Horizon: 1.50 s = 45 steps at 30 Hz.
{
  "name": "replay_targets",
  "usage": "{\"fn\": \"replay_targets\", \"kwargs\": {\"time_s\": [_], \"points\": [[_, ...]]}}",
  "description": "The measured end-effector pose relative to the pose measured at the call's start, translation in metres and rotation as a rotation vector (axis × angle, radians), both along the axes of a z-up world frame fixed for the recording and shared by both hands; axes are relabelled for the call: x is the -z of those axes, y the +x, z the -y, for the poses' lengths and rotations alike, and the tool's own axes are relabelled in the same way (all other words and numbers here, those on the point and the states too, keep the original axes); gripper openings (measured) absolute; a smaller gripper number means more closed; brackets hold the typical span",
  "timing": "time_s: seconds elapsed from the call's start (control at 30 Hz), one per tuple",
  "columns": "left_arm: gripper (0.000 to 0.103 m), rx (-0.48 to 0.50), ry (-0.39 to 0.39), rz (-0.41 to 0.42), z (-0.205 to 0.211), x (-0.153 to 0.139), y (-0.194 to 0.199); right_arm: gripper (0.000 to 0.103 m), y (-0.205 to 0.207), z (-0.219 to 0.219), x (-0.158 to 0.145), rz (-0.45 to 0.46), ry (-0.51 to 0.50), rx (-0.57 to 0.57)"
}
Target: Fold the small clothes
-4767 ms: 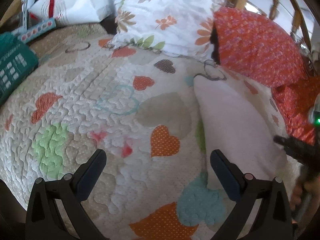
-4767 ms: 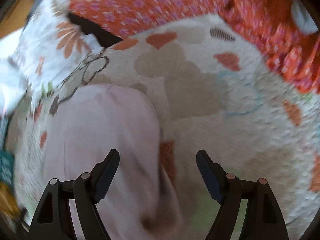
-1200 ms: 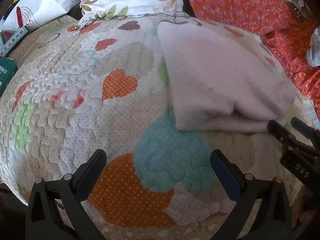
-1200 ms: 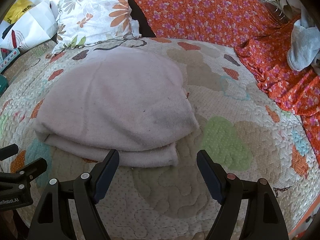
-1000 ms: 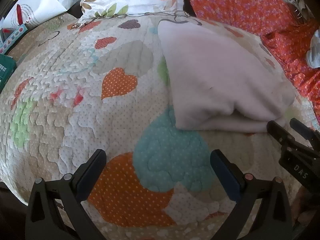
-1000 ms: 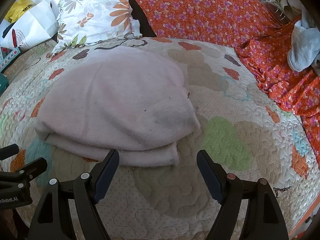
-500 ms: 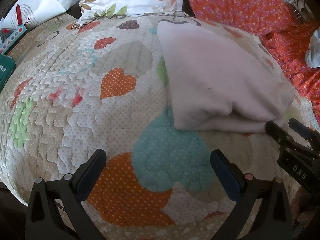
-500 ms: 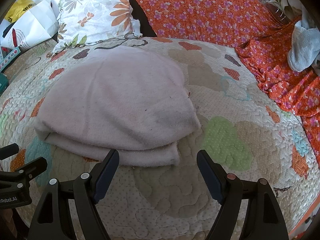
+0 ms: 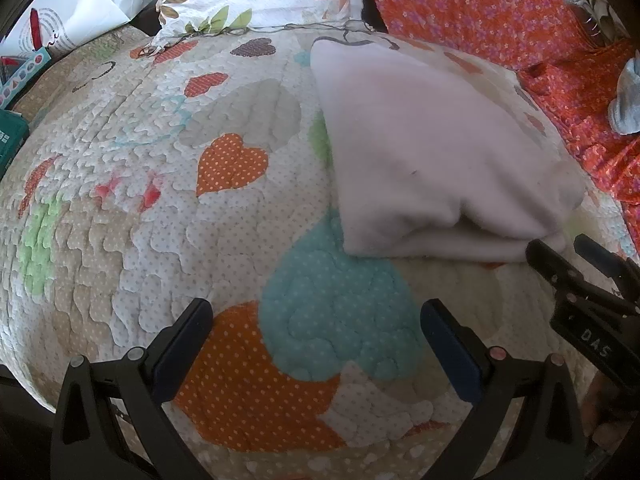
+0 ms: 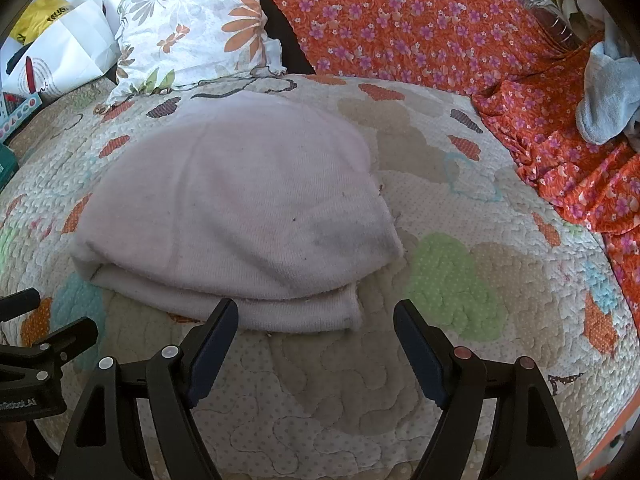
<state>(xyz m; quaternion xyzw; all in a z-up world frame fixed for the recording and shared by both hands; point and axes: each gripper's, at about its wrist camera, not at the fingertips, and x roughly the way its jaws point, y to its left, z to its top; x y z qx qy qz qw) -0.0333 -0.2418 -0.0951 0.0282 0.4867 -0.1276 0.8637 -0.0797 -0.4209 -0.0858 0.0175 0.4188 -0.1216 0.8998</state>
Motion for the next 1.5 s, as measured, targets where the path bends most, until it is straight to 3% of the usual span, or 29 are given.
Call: {"fn": "replay_targets", "kwargs": {"time_s": [1.5], "points": [[0.103, 0.01, -0.036, -0.03, -0.0016, 0.0037, 0.0018, 0.084, -0.0001, -0.0021, 0.0003, 0.0, 0.0, -0.001]]}}
